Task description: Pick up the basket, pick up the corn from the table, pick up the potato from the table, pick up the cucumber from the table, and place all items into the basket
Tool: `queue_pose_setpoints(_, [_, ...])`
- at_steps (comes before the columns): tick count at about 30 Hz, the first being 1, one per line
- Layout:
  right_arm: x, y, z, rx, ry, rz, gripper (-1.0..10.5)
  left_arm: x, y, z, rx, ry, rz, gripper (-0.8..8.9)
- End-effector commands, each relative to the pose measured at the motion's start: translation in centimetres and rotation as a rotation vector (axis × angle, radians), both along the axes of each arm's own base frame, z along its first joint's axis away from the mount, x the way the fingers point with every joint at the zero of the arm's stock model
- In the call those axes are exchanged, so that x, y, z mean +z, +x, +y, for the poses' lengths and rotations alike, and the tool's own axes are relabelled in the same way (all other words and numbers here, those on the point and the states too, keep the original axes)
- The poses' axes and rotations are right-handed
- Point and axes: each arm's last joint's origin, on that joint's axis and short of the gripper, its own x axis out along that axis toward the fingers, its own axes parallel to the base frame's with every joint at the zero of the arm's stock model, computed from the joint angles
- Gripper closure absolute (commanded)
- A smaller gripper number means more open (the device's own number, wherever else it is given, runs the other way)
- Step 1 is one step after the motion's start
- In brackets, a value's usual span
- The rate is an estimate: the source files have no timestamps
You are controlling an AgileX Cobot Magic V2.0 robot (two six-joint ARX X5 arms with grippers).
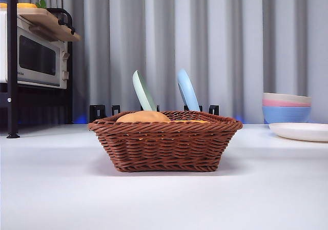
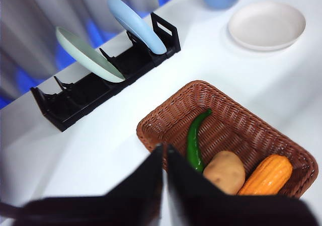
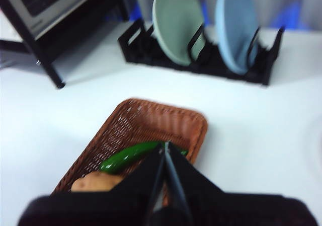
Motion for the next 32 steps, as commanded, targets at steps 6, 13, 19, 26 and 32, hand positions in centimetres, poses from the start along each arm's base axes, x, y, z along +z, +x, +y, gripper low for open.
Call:
queue_pose_setpoints(6, [-1.2, -3.5, -0.8, 0.025, -0.039, -0.092, 9.6, -6.6, -4.2, 3.6, 0.123, 0.001, -0.033, 8.21])
queue_pose_setpoints(13, [-4.7, -6.0, -1.6, -0.012, -0.047, -0.142, 9.6, -11.7, -7.7, 6.2, 0.151, -0.078, -0.061, 8.21])
queue_pose_setpoints(19, [-6.6, -6.9, -2.1, -0.023, -0.038, -0.101, 9.5, -12.3, -9.0, 7.2, 0.188, -0.190, -0.070, 8.16])
queue_pose_setpoints(26, [-6.7, -6.9, -2.1, -0.022, -0.039, -0.094, 9.5, -12.5, -8.8, 7.0, 0.187, -0.170, -0.049, 8.17])
queue_pose_setpoints(32, [-6.6, -6.9, -2.1, -0.023, -0.039, -0.096, 9.5, -12.6, -8.8, 7.0, 0.189, -0.167, -0.046, 8.16])
